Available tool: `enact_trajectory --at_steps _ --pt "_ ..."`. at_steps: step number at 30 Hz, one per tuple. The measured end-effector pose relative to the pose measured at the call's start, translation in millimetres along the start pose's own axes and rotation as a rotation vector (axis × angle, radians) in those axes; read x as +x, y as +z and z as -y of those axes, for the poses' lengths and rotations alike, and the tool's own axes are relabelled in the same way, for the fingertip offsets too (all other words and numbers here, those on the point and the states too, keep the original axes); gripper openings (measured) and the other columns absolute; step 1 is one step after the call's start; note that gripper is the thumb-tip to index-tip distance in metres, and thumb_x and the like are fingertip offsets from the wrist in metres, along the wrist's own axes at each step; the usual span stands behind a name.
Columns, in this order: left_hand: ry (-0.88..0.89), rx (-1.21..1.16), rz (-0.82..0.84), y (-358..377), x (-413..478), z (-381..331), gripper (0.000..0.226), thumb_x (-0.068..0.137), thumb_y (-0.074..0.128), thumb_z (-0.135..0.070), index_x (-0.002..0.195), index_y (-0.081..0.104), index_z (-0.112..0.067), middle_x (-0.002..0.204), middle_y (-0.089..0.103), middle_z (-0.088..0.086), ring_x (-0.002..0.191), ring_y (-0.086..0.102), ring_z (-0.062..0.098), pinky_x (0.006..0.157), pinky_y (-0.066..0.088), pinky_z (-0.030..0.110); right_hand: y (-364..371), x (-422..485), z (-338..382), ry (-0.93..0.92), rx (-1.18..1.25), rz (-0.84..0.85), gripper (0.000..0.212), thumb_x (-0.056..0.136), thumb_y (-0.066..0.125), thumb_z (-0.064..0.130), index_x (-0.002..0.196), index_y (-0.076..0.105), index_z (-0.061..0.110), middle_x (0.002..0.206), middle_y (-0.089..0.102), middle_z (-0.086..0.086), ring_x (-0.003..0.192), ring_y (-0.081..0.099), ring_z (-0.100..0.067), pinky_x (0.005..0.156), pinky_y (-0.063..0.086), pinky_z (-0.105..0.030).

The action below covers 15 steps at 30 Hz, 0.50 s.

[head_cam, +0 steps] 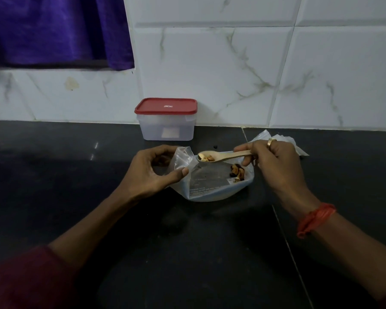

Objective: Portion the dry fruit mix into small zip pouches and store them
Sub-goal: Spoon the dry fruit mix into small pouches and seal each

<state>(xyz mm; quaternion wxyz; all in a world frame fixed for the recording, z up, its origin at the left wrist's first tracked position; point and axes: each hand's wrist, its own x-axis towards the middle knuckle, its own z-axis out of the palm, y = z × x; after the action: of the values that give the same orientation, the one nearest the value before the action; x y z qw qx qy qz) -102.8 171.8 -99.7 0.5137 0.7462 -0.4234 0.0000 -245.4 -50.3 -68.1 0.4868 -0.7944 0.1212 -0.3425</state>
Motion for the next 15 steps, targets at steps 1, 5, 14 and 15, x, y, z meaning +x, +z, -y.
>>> enact_trajectory --at_steps 1,5,14,15 --pt "0.006 0.007 0.004 0.0 0.1 0.5 0.053 0.073 0.074 -0.05 0.119 0.068 -0.025 0.111 0.073 -0.012 0.105 0.069 0.01 0.089 0.058 0.03 1.6 -1.0 0.5 -0.017 0.008 0.001 0.035 0.097 0.049 0.016 0.082 0.077 0.03 0.069 0.072 0.002 0.077 0.067 -0.018 0.072 0.055 -0.028" --pt "0.001 0.002 0.01 0.0 0.4 -0.1 0.056 0.072 0.074 -0.052 0.12 0.067 -0.024 0.113 0.073 -0.012 0.107 0.068 0.009 0.091 0.058 0.032 10.3 -7.7 1.2 -0.101 -0.001 0.09 0.03 0.099 0.053 0.016 0.098 0.076 0.033 0.08 0.076 0.008 0.078 0.07 -0.015 0.069 0.058 -0.03" --pt "0.002 -0.021 -0.013 1.3 0.6 -1.5 0.05 0.074 0.075 -0.049 0.116 0.07 -0.023 0.109 0.074 -0.011 0.104 0.07 0.011 0.09 0.059 0.034 14.7 -8.8 -6.6 -0.37 -0.167 0.179 0.033 0.094 0.066 0.01 0.116 0.073 0.034 0.109 0.073 0.018 0.099 0.067 -0.003 0.084 0.054 -0.02" --pt "0.002 -0.022 -0.012 1.3 0.6 -1.7 0.05 0.074 0.075 -0.049 0.116 0.069 -0.023 0.109 0.074 -0.011 0.104 0.07 0.01 0.089 0.059 0.033 14.4 -8.5 -7.0 -0.362 -0.163 0.165 0.034 0.094 0.066 0.011 0.116 0.072 0.037 0.108 0.073 0.019 0.097 0.067 -0.003 0.085 0.055 -0.022"
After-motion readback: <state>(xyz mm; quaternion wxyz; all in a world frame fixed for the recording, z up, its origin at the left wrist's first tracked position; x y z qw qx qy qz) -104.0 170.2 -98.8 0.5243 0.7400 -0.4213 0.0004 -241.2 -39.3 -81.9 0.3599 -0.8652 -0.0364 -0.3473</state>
